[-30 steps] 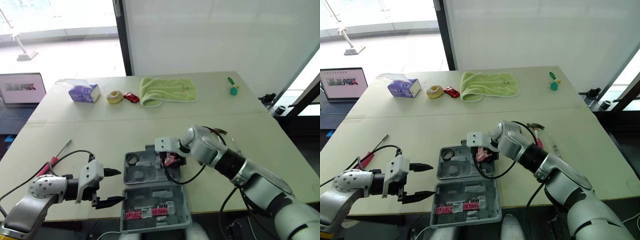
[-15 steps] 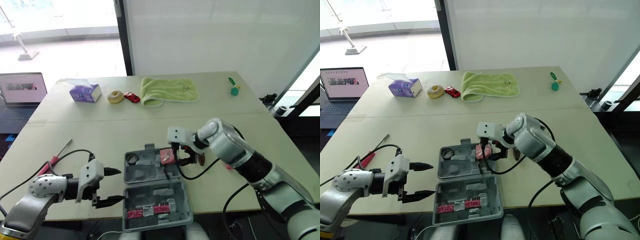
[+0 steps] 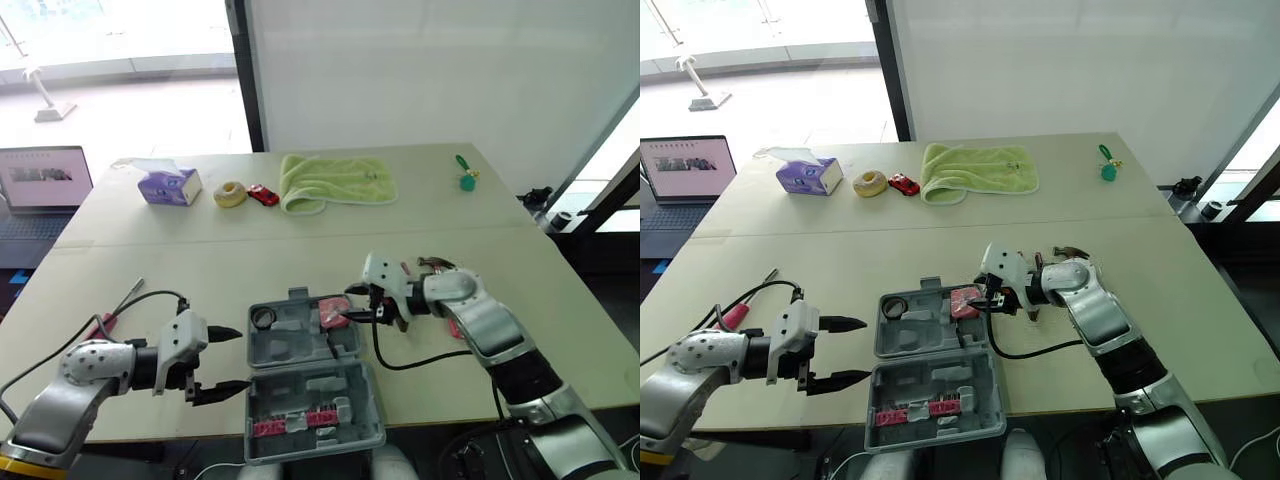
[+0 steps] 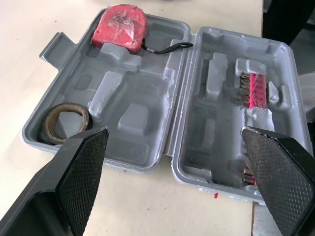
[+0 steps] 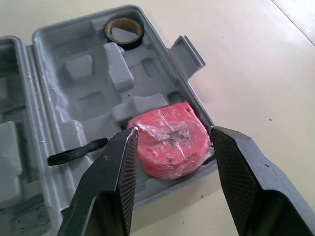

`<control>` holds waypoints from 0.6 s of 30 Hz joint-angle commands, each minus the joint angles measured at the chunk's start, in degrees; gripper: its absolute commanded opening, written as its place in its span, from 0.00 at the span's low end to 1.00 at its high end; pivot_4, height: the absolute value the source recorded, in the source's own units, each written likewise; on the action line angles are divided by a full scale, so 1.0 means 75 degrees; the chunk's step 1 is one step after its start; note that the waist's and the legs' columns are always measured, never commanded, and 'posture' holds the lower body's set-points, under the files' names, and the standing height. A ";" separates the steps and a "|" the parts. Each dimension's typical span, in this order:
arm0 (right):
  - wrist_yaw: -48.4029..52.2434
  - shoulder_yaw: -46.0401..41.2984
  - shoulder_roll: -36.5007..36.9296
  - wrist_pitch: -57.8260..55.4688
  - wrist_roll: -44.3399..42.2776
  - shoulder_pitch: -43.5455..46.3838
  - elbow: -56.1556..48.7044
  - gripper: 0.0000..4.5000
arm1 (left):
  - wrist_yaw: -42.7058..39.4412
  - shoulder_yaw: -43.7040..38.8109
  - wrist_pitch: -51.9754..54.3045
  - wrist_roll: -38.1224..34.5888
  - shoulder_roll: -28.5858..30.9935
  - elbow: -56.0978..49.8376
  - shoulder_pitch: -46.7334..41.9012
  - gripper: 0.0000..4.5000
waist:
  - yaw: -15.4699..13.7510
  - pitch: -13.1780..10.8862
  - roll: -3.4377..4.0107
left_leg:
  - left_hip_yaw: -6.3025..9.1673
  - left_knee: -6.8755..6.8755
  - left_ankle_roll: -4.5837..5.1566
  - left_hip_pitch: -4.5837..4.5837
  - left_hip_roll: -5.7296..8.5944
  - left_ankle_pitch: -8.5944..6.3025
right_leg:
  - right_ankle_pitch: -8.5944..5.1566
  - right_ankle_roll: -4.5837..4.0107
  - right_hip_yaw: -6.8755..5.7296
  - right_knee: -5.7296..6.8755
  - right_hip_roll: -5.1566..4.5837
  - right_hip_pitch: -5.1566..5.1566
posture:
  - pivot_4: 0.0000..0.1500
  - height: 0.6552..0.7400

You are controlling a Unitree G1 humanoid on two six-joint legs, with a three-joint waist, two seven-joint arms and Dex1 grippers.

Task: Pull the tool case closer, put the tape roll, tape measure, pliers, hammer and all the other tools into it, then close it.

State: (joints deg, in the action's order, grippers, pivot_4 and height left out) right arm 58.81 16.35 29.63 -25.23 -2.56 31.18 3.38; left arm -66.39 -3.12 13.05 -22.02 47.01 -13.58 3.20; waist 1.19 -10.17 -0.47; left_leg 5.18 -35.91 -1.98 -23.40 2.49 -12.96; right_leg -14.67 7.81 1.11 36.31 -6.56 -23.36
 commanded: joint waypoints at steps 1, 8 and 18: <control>-0.0076 -0.0029 -0.0177 0.0672 -0.0037 0.0046 0.0435 0.52 | -0.0078 -0.0111 -0.0115 -0.0072 0.0062 -0.0032 -0.0070 1.00 | -0.0006 0.0000 0.0000 | 0.0000 0.0000 0.0000 0.0000 0.0000 0.0000 | 0.0000 0.0000 0.0000 0.0000 0.0000 0.0001 | 1.00 0.96; -0.0182 -0.0021 -0.0616 0.1174 -0.0059 -0.0163 0.1733 0.52 | -0.0077 -0.0068 -0.0107 -0.0027 0.0072 -0.0190 0.0068 1.00 | -0.0007 0.0000 0.0000 | 0.0001 -0.0001 0.0000 0.0001 0.0000 0.0000 | 0.0000 0.0000 0.0000 -0.0001 0.0000 0.0004 | 1.00 0.96; -0.0403 -0.0122 -0.0837 0.2636 0.0100 -0.0634 0.3194 0.52 | -0.0073 -0.0029 -0.0120 0.0024 0.0074 -0.0103 -0.0027 1.00 | -0.0029 0.0024 -0.0027 | 0.0003 0.0028 -0.0001 0.0104 0.0001 -0.0001 | -0.0003 -0.0004 0.0000 -0.0025 0.0001 0.0113 | 1.00 0.96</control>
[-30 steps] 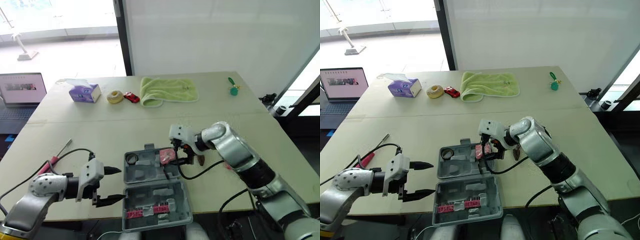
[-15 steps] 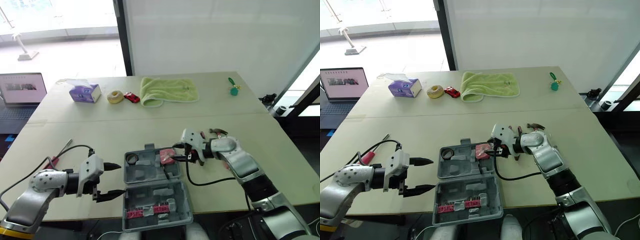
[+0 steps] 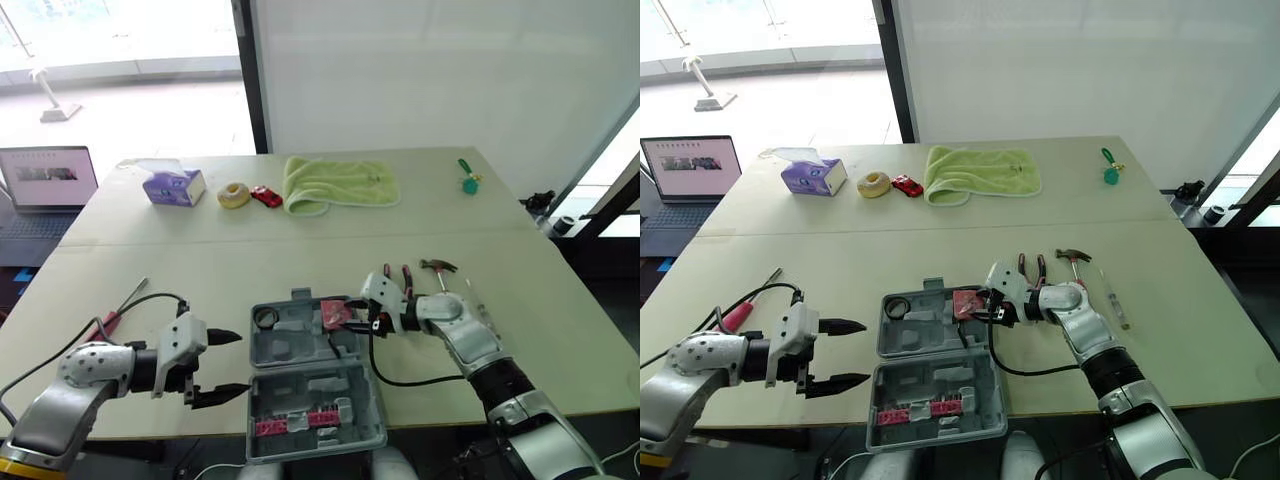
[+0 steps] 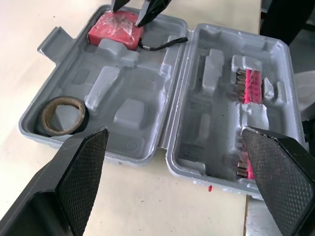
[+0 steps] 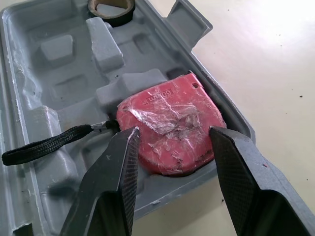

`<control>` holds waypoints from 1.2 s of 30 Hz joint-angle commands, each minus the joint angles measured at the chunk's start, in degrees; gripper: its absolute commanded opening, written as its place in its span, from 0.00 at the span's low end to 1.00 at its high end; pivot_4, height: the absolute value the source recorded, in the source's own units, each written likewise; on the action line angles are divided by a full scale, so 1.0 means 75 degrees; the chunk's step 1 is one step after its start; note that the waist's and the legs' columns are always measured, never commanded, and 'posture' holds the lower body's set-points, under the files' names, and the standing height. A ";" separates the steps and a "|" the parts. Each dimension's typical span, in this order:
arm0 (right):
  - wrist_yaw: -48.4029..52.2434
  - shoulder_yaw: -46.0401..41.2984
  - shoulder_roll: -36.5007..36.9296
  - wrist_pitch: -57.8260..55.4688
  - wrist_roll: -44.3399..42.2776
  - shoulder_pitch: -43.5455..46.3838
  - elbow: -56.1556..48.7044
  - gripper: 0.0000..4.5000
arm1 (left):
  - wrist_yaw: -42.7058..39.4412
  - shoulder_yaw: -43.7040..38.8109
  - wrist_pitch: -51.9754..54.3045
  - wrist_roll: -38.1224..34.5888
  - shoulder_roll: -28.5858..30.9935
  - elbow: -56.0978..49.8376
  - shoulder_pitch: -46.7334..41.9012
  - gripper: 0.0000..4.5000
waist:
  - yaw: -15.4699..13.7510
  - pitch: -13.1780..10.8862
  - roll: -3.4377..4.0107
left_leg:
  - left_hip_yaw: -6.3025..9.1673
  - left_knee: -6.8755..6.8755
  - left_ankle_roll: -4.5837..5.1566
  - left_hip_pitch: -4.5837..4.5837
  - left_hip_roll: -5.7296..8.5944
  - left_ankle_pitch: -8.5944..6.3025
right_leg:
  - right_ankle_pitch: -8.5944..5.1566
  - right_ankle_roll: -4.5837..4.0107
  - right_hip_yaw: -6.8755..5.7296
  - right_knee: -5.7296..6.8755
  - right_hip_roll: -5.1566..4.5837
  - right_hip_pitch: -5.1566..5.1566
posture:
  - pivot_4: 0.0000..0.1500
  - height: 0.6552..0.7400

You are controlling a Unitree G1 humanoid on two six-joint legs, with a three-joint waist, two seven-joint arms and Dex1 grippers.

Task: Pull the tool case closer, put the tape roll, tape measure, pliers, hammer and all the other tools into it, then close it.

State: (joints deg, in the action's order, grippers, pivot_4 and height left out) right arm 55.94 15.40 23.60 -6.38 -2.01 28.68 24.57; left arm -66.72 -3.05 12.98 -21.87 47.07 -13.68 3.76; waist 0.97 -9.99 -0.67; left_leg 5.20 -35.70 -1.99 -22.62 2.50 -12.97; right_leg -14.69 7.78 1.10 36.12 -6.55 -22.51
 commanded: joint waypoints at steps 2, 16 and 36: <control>-0.0012 -0.0316 -0.0135 0.0329 -0.0323 -0.0305 0.0016 0.52 | -0.0033 -0.0056 -0.0115 -0.0022 0.0039 0.0001 -0.0187 1.00 | 0.0002 0.0000 0.0000 | -0.0002 0.0013 0.0000 0.0027 -0.0001 0.0000 | -0.0015 -0.0023 0.0003 -0.0004 -0.0001 0.0021 | 1.00 0.96; -0.1127 -0.3137 0.0823 0.1156 -0.1628 -0.3025 -0.3212 0.78 | 0.1624 -0.2116 -0.1627 0.0250 -0.0620 0.2351 0.0078 1.00 | -0.0039 -0.0008 0.0003 | -0.0006 0.0046 -0.0001 0.0015 -0.0004 0.0000 | -0.0003 0.0000 0.0012 -0.0004 -0.0005 -0.0009 | 1.00 0.96; -0.2603 -0.6670 0.0839 0.1421 -0.3313 -0.4973 -0.2066 0.99 | 0.2633 -0.4510 -0.3935 -0.0034 -0.0728 0.6403 0.1103 1.00 | -0.0048 0.0009 -0.0022 | -0.0033 0.0062 -0.0003 0.0022 -0.0032 -0.0002 | -0.0039 -0.0049 0.0025 -0.0016 -0.0025 -0.0013 | 1.00 0.96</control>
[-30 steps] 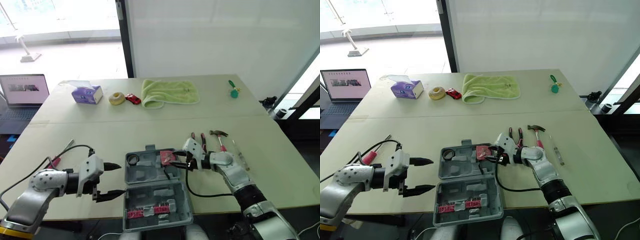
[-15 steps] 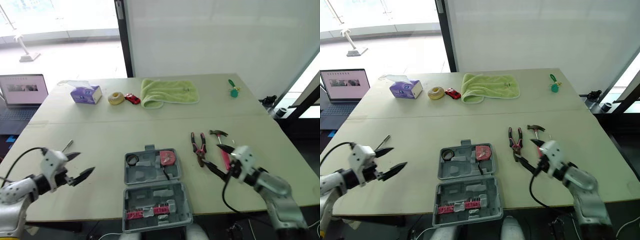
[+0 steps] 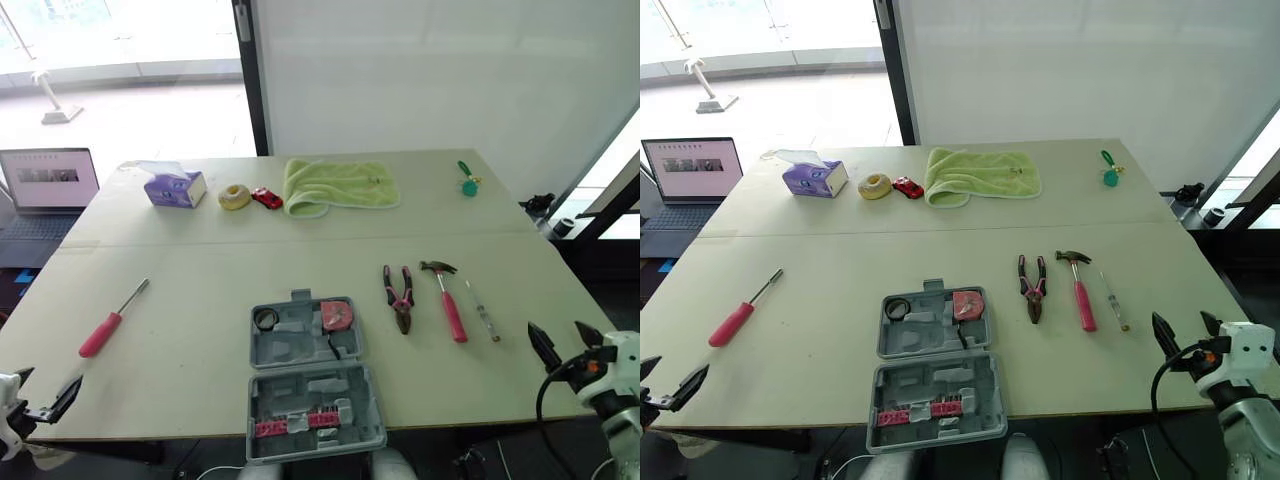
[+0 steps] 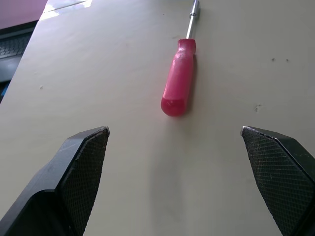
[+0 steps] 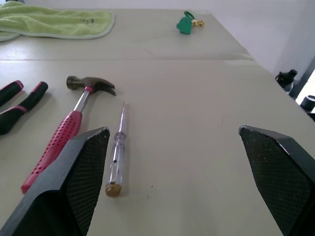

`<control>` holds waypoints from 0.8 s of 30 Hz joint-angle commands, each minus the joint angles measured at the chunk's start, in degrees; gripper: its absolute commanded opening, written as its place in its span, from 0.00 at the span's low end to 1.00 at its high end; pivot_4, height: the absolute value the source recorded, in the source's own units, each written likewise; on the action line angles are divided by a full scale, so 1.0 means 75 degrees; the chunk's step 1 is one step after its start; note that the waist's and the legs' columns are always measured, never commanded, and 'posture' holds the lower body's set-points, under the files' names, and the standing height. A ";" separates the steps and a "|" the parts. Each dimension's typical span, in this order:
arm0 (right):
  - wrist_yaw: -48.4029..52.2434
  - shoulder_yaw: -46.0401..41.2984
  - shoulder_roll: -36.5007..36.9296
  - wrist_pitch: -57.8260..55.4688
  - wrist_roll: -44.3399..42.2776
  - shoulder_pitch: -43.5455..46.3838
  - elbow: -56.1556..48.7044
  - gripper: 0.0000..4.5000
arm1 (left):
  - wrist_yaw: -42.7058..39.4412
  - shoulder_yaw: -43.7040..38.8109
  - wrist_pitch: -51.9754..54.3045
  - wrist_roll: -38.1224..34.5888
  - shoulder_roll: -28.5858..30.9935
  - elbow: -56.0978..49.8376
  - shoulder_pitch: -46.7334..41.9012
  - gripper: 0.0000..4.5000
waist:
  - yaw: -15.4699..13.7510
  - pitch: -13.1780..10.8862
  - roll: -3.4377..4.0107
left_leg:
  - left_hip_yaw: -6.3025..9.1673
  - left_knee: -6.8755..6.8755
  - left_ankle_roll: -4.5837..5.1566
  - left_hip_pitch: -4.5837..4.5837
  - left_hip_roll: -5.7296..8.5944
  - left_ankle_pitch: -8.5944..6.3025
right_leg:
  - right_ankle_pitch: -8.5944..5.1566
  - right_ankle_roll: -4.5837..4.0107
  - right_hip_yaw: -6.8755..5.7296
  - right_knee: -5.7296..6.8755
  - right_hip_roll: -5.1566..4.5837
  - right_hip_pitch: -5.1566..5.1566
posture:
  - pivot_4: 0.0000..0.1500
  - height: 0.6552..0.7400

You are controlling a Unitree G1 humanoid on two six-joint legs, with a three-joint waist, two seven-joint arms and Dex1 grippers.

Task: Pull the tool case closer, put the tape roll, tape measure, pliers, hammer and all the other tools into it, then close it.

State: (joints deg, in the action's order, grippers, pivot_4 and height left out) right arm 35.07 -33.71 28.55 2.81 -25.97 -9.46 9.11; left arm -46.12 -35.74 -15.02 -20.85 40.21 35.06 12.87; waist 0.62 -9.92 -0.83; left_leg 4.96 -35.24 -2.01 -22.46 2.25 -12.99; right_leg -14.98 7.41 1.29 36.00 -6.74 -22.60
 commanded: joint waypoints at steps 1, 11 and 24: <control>0.0219 -0.0116 0.0197 0.0183 -0.0146 0.0156 -0.0004 0.99 | -0.0169 -0.0106 -0.0189 -0.0184 0.0176 -0.0133 -0.0153 1.00 | -0.0001 0.0001 0.0000 | 0.0000 0.0000 0.0000 0.0000 0.0000 0.0000 | 0.0000 0.0000 0.0000 0.0000 0.0000 0.0001 | 1.00 0.96; 0.1181 0.0395 0.0618 -0.1546 -0.1394 0.0621 -0.1178 0.99 | -0.0467 0.0179 0.0349 -0.0425 0.0043 -0.0974 -0.0353 1.00 | 0.0036 0.0001 0.0001 | -0.0001 0.0001 0.0000 0.0000 -0.0004 0.0000 | 0.0001 0.0001 0.0005 0.0001 0.0001 -0.0001 | 1.00 0.96; 0.2657 0.2468 0.3188 -0.5290 -0.2773 0.2024 -0.4402 0.99 | -0.1802 0.2149 0.3228 -0.0946 0.0940 -0.5413 -0.0748 1.00 | -0.0094 -0.0002 -0.0011 | 0.0006 -0.0007 0.0000 -0.0031 0.0002 0.0000 | 0.0002 0.0001 -0.0003 -0.0017 -0.0005 -0.0011 | 1.00 0.96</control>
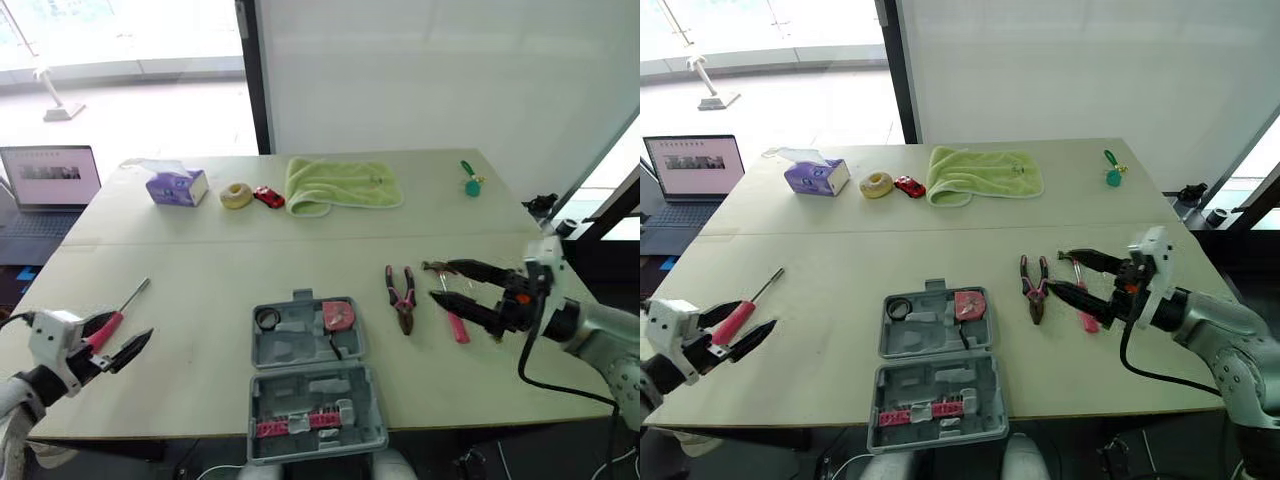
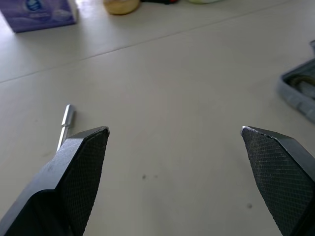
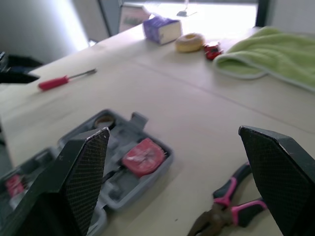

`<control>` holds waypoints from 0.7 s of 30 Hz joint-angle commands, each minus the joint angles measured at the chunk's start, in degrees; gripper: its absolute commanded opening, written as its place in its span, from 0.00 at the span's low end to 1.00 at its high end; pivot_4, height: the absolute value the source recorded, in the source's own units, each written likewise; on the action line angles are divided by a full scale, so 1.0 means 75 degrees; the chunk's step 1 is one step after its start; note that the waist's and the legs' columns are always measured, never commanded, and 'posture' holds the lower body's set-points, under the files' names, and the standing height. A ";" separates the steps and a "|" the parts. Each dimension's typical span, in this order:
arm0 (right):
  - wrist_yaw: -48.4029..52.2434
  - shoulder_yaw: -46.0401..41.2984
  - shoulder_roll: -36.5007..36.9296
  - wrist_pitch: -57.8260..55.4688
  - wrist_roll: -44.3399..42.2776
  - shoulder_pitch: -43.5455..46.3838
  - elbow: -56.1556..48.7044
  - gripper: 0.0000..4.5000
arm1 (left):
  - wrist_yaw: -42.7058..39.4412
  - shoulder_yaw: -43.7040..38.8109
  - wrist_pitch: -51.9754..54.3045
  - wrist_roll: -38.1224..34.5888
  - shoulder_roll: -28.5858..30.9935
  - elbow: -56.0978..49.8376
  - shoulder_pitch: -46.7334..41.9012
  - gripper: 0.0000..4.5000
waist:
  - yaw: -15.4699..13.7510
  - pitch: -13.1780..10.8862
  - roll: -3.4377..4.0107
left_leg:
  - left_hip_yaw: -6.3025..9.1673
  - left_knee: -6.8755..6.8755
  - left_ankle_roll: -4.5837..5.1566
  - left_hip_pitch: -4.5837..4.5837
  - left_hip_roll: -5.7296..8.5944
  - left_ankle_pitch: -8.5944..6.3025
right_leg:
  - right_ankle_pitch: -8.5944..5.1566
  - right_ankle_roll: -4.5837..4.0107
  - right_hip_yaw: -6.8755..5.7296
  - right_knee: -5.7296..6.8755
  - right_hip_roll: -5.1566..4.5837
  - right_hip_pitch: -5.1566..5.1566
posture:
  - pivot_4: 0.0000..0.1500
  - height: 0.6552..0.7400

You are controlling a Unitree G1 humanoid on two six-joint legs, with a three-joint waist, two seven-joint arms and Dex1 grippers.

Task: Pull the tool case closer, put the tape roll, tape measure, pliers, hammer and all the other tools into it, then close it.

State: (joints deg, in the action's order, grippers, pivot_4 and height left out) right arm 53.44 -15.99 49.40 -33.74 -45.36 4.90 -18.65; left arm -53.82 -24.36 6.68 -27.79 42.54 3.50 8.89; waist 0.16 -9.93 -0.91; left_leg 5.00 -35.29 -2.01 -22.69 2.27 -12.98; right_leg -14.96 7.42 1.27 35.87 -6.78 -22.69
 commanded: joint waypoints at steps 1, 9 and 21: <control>0.0191 0.0120 0.0586 -0.0738 -0.0318 0.0062 -0.0874 0.99 | -0.1144 0.1033 0.0319 0.0166 0.0931 -0.1455 -0.0388 1.00 | -0.0058 0.0000 0.0000 | -0.0001 -0.0003 0.0000 -0.0008 0.0000 0.0000 | 0.0001 -0.0002 -0.0001 -0.0001 0.0001 -0.0007 | 1.00 0.96; -0.1016 -0.0651 0.0562 -0.1767 -0.0492 -0.1027 -0.2185 0.99 | -0.2661 0.3050 0.1602 -0.0054 0.1522 -0.1946 -0.3466 1.00 | -0.0188 -0.0005 0.0001 | 0.0009 -0.0015 0.0002 -0.0082 -0.0003 0.0002 | 0.0006 -0.0004 -0.0028 -0.0022 0.0009 -0.0053 | 1.00 0.96; -0.3875 -0.1064 -0.1392 -0.1534 0.0628 -0.3145 -0.3842 0.99 | -0.3775 0.4275 0.2469 -0.0117 0.0514 -0.1118 -0.6309 1.00 | 0.0036 -0.0013 -0.0012 | -0.0005 -0.0076 0.0009 -0.0100 0.0005 0.0000 | 0.0024 0.0042 -0.0028 0.0030 0.0035 -0.0066 | 1.00 0.96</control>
State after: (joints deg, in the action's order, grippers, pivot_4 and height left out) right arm 27.75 -24.75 40.09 -47.08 -43.63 -18.51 -45.90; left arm -81.38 8.18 24.89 -28.18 46.42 -4.92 -36.93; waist 0.43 -10.03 -1.00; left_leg 4.97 -35.87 -1.95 -23.44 2.31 -12.99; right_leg -14.79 7.74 1.07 36.10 -6.52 -23.18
